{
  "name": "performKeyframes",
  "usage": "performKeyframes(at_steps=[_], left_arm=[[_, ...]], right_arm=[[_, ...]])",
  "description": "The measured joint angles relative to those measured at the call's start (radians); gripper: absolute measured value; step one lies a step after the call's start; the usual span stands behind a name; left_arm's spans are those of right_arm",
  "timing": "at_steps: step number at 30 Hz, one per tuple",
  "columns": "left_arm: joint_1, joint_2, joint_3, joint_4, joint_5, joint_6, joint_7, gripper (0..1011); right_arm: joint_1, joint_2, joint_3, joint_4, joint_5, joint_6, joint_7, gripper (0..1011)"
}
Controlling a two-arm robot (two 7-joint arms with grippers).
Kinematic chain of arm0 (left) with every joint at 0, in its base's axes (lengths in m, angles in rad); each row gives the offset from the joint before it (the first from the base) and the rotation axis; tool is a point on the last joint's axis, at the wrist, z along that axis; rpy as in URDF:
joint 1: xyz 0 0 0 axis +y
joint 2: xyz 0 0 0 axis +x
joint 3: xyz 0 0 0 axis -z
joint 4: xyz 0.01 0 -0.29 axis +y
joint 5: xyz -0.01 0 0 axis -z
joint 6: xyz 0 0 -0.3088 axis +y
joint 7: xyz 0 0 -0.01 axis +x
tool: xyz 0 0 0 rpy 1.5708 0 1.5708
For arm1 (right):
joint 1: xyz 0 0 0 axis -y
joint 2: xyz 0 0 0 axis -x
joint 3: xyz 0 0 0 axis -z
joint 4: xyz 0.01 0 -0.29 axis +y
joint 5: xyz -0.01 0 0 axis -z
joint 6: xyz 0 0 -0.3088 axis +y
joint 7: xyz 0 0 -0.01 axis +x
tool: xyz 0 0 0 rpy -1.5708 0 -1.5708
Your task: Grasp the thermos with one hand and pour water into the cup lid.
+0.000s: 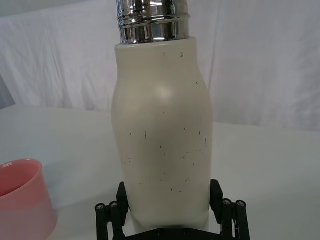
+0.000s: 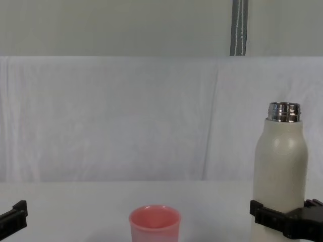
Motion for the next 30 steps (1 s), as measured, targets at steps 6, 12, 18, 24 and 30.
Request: performKeyframes(at_steps=[6, 12, 18, 24, 30], left_arm=[[0.000, 0.000, 0.000, 0.000, 0.000, 0.000, 0.000, 1001], [0.000, 0.000, 0.000, 0.000, 0.000, 0.000, 0.000, 1001], [0.000, 0.000, 0.000, 0.000, 0.000, 0.000, 0.000, 1001], [0.000, 0.000, 0.000, 0.000, 0.000, 0.000, 0.000, 1001], [0.000, 0.000, 0.000, 0.000, 0.000, 0.000, 0.000, 1001]], right_arm=[[0.000, 0.000, 0.000, 0.000, 0.000, 0.000, 0.000, 1000], [0.000, 0.000, 0.000, 0.000, 0.000, 0.000, 0.000, 1000], [-0.007, 0.001, 0.003, -0.006, 0.006, 0.000, 0.000, 1000], [-0.018, 0.008, 0.006, -0.012, 0.024, 0.006, 0.015, 1000], [-0.024, 0.014, 0.006, -0.015, 0.039, 0.010, 0.024, 1000]])
